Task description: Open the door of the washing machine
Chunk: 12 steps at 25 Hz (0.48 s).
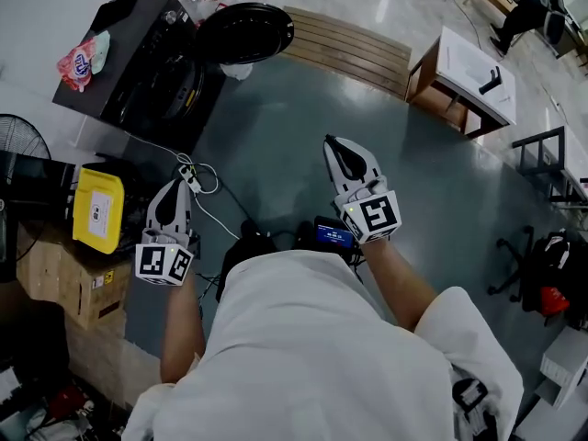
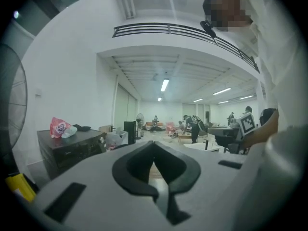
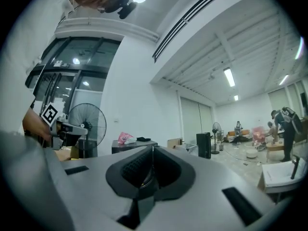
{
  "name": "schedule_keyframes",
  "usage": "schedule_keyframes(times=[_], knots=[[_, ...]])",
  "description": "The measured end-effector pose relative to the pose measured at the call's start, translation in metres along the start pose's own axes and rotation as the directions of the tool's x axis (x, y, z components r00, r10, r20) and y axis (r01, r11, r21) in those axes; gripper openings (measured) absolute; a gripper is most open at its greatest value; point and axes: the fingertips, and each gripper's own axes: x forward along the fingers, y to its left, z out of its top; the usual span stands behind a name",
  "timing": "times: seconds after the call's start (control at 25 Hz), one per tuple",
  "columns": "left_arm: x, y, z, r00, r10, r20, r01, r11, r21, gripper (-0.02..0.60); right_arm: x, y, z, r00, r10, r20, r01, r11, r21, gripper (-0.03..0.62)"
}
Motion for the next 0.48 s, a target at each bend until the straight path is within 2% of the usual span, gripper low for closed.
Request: schedule_keyframes(times=[0.12, 0.28, 0.4, 0.48], knots=[[0.008, 0.002, 0.005, 0.999, -0.052, 0.012, 0.052, 0.999, 0.0, 0.009, 0.001, 0.005, 0.002, 1.0, -0.022, 0.004, 0.022, 1.0, -0.009, 0.034], [0.013, 0.017, 0.004, 0.998, -0.056, 0.028, 0.056, 0.998, 0.01, 0.009, 0.0, 0.011, 0.0, 0.997, -0.077, -0.009, 0.077, 0.996, 0.036, 0.034], [0.012, 0.032, -0.004, 0.999, -0.047, 0.017, 0.048, 0.998, -0.036, 0.009, 0.004, 0.023, -0.001, 0.994, -0.1, -0.04, 0.101, 0.994, 0.029, 0.034], [0.007, 0.038, -0.005, 0.997, -0.078, 0.019, 0.079, 0.996, -0.051, 0.009, 0.01, 0.035, 0.003, 0.994, -0.098, -0.048, 0.099, 0.995, 0.011, 0.034]])
